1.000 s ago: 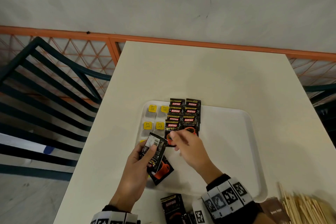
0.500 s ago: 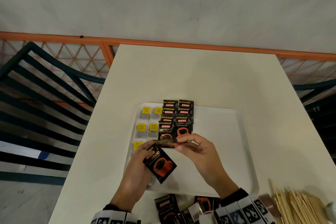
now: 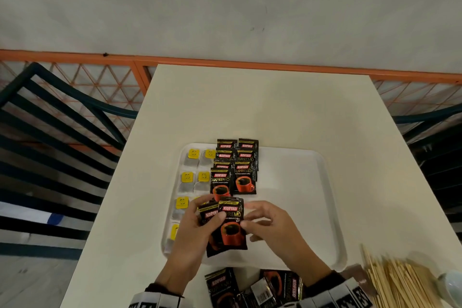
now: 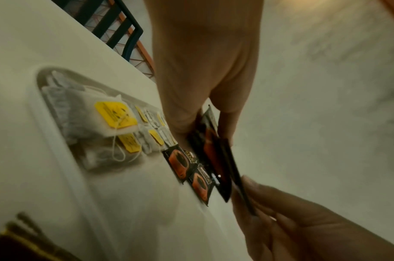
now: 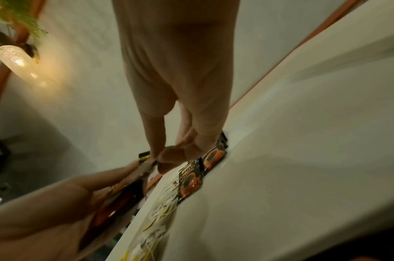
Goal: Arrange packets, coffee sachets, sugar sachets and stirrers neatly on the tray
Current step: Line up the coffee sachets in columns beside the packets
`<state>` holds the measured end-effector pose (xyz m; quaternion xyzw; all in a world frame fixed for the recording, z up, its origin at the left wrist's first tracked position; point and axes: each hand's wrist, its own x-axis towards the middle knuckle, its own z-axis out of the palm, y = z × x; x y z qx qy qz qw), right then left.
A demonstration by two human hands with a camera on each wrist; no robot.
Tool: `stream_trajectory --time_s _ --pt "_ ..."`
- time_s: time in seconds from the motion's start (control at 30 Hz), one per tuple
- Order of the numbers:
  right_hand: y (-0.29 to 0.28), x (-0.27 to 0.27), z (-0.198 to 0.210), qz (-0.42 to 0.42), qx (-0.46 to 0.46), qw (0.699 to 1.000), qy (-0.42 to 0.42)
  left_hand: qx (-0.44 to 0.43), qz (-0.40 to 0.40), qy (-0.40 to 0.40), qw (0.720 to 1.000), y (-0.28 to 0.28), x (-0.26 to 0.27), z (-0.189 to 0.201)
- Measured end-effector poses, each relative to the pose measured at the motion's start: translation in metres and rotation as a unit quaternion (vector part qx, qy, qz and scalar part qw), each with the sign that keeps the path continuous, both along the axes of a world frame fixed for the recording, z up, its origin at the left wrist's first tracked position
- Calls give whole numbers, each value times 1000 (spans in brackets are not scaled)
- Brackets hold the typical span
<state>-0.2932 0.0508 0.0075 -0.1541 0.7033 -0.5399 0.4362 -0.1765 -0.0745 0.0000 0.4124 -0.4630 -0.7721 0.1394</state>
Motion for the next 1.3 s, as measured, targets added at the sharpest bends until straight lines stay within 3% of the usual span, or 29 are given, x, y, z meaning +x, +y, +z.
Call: stream_trajectory --time_s 0.2,0.33,0.5,0.73,0.97,1.3 --pt "-5 -10 -9 -19 54 998 -41 43 -28 -13 999 1 -3 4" --pt "-14 -29 -14 -90 32 994 -50 -23 -43 -64 997 -13 -7 3" --pt "-28 -50 -27 -150 39 988 0 -100 0 -76 992 -34 -19 1" --pt "-39 -57 -46 -155 87 982 58 -238 -46 -154 958 -36 -30 -12" --pt "-41 -54 -50 -151 102 969 166 -294 -42 -181 938 -34 -42 -10" --pt "-42 -53 -50 -132 107 961 217 -344 -74 -215 911 -30 -41 -19"
